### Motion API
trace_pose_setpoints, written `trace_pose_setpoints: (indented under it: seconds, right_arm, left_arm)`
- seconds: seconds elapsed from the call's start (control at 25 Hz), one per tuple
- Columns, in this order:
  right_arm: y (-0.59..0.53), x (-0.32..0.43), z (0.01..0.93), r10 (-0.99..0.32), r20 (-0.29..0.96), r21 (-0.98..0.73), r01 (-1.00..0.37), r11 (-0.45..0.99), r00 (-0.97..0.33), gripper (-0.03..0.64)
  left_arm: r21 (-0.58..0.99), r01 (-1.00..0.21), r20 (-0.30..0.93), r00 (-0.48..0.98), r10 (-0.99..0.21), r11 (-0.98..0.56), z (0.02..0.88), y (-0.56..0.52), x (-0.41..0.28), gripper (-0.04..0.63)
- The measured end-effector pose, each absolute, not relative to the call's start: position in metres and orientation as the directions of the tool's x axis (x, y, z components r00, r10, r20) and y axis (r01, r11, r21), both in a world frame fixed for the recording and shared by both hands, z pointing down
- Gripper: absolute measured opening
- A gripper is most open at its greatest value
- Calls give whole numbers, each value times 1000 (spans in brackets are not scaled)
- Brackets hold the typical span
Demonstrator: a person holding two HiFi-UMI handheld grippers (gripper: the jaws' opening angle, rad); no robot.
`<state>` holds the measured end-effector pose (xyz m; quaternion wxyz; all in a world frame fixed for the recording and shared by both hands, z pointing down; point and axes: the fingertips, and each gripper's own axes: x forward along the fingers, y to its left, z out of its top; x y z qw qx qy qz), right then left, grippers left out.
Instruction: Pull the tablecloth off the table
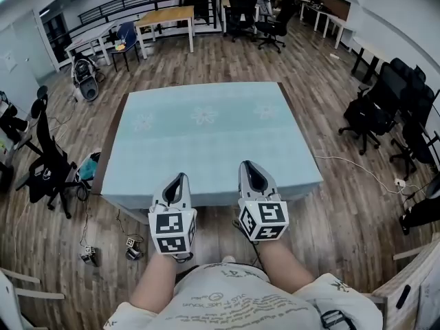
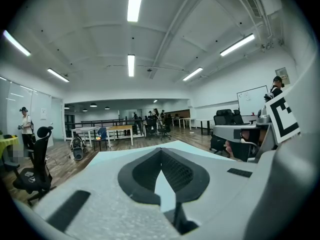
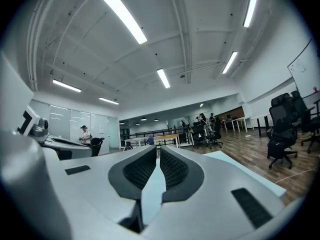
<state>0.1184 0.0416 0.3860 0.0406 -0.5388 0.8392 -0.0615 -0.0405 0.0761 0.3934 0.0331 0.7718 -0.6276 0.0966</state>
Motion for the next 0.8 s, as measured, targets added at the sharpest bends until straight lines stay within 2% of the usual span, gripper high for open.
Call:
trace_pose_setpoints:
  seconds: [0.28,0.8]
  right_arm:
    - [9,121,399,-896,18,-166,-885,435,-444,18]
    - [-42,107,424,-888,72,-141,-886,442,-454,18]
  left_arm:
    - [-89,-973,223,190,-956,-214,408,46,-26,12]
    - [-16,-985,252,165,-954,-174,442,-7,-57,12]
